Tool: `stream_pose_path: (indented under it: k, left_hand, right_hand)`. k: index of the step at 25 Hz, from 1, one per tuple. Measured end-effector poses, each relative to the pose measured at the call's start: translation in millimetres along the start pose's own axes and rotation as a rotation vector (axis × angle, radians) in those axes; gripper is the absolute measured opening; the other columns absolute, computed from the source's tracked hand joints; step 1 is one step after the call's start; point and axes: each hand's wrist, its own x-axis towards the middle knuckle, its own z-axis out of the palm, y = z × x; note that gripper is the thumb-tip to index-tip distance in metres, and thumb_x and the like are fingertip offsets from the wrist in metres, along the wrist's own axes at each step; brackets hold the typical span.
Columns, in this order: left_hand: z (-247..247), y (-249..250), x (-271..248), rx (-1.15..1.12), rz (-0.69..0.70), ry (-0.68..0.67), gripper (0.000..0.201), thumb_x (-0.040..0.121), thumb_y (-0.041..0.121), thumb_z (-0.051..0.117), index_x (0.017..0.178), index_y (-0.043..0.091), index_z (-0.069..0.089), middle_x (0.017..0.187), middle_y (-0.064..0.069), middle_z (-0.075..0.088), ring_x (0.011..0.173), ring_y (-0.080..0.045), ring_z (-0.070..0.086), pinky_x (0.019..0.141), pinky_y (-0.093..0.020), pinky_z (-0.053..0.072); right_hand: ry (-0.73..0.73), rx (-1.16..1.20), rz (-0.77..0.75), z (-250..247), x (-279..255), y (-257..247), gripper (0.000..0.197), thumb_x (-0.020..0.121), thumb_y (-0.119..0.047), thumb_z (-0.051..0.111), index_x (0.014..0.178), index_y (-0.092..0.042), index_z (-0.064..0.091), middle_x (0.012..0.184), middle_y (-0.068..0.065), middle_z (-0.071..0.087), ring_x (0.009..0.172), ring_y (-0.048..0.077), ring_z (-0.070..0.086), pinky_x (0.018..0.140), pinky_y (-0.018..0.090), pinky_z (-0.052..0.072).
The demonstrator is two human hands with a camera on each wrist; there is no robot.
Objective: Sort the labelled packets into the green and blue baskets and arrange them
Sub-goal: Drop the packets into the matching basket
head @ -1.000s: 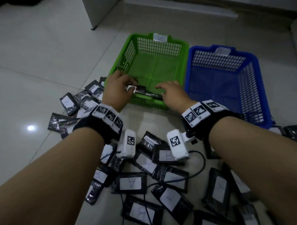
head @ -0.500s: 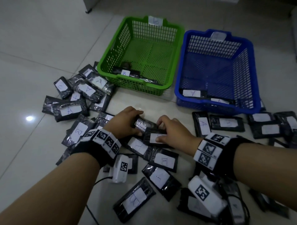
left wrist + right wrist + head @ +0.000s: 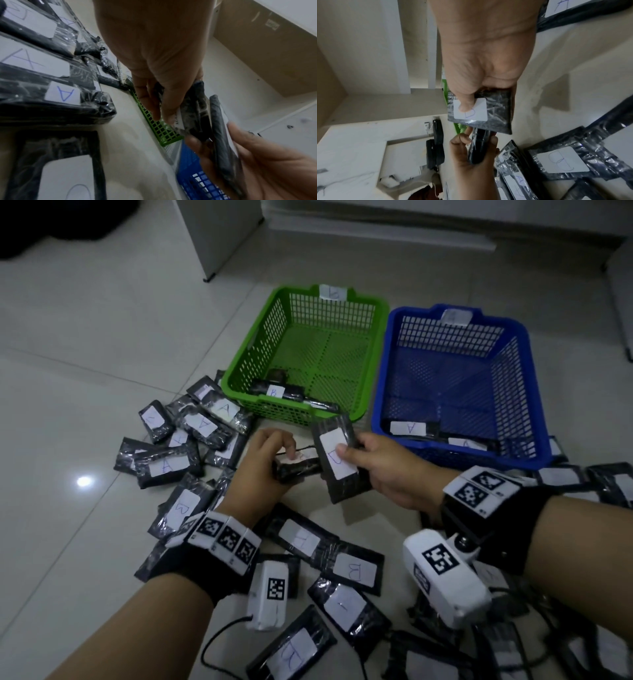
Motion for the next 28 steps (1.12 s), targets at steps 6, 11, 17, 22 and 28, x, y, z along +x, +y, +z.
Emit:
stream_pose_path:
  k: [6, 11, 17, 22, 28]
  left_hand:
    - [-17, 7, 13, -0.352, -0.165, -0.136, 0.054, 0.05, 0.038, 0.089, 0.088, 0.032, 0.05, 0.114, -0.012, 0.055, 0.101, -0.029, 0.06, 0.082, -0.049, 0.054]
    - [-37, -9, 74, -0.016, -0.109, 0.198, 0.041, 0.057, 0.03, 0.077, 0.087, 0.034, 0.049, 0.105, -0.001, 0.05, 0.099, -0.026, 0.052, 0.087, -0.043, 0.047]
    - [-46, -34, 140, 0.25, -0.112, 0.14, 0.026, 0.066, 0.004, 0.068, 0.084, 0.015, 0.053, 0.109, -0.012, 0.052, 0.099, -0.031, 0.05, 0.082, -0.029, 0.033]
    - [-43, -48, 152, 0.366, -0.093, 0.015, 0.02, 0.08, 0.008, 0.053, 0.094, 0.006, 0.067, 0.121, -0.015, 0.053, 0.111, -0.032, 0.053, 0.095, -0.035, 0.041]
    - [-47, -43, 76, 0.169, -0.048, 0.221, 0.018, 0.083, 0.01, 0.063, 0.099, 0.014, 0.068, 0.117, -0.007, 0.05, 0.111, -0.018, 0.049, 0.099, -0.025, 0.04]
  right_hand:
    - [0.112, -0.038, -0.146, 2, 17, -19, 0.018, 0.092, -0.019, 0.06, 0.108, -0.012, 0.063, 0.11, 0.012, 0.07, 0.101, 0.027, 0.066, 0.094, 0.045, 0.052]
    - [0.429, -0.426, -0.301, 0, 62, -61, 0.012, 0.091, -0.017, 0.054, 0.098, -0.018, 0.063, 0.097, 0.015, 0.068, 0.088, 0.035, 0.065, 0.076, 0.049, 0.054]
    - [0.545, -0.796, -0.35, 1, 100, -61, 0.031, 0.087, -0.002, 0.049, 0.112, -0.017, 0.057, 0.104, 0.006, 0.063, 0.089, 0.025, 0.058, 0.069, 0.034, 0.049]
    - [0.495, -0.953, -0.221, 0, 119, -40, 0.037, 0.09, 0.003, 0.045, 0.116, -0.018, 0.061, 0.112, 0.012, 0.058, 0.092, 0.027, 0.055, 0.068, 0.03, 0.041]
    - [0.491, -1.228, -0.39, 15, 97, -23, 0.043, 0.091, -0.004, 0.048, 0.132, -0.012, 0.055, 0.132, 0.012, 0.049, 0.126, 0.031, 0.035, 0.107, 0.038, 0.03]
